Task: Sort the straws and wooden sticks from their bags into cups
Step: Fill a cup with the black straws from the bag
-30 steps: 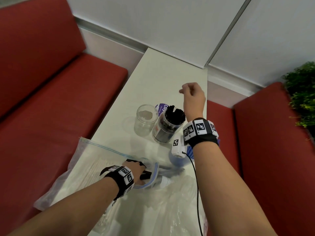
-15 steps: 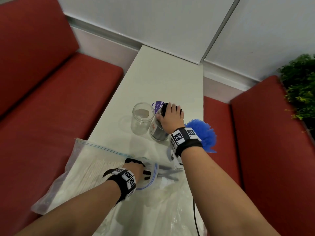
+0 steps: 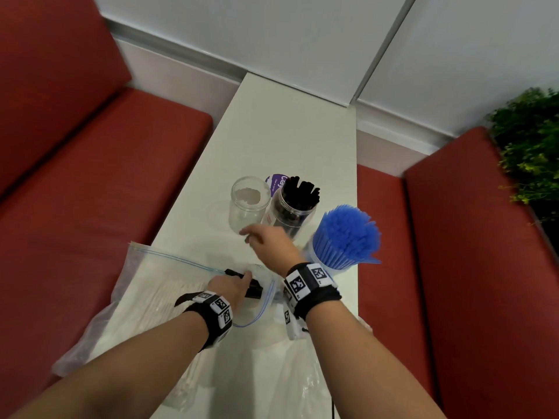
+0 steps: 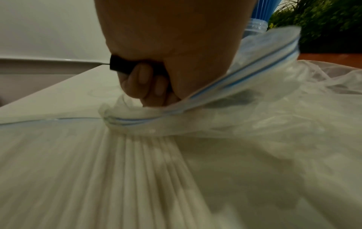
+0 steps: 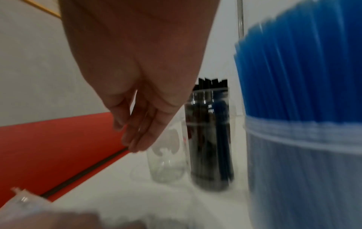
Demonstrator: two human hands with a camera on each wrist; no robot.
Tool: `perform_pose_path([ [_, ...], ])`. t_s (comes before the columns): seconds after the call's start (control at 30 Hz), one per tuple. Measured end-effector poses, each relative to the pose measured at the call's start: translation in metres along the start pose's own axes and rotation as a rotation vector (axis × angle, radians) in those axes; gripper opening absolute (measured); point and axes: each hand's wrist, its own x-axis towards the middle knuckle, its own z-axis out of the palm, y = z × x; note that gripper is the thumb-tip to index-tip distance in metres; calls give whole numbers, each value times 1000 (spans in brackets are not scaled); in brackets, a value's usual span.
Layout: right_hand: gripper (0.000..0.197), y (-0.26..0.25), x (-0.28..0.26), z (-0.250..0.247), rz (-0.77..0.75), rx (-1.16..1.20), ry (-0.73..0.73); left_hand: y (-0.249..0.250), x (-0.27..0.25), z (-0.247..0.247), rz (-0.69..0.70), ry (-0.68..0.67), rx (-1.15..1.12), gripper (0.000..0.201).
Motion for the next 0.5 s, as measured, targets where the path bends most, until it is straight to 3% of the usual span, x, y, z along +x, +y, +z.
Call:
perform_pose_path([
  [0.1, 39, 15, -12, 28, 115, -8, -208, -4, -2, -11, -1, -35, 95, 30],
  [0.17, 43, 22, -17, 43, 169, -17, -291, -10, -2, -17, 13, -28, 134, 30],
  [0.27, 71, 29, -23, 60, 175, -91, -404, -14, -8, -35, 2, -2, 211, 30],
  [0.33, 79, 31, -24, 68, 198, -106, -395, -13, -13, -51, -16, 22, 286, 29],
  [0.5, 32, 23, -24, 75, 202, -99, -273, -2, -33, -91, -83, 66, 517, 36],
])
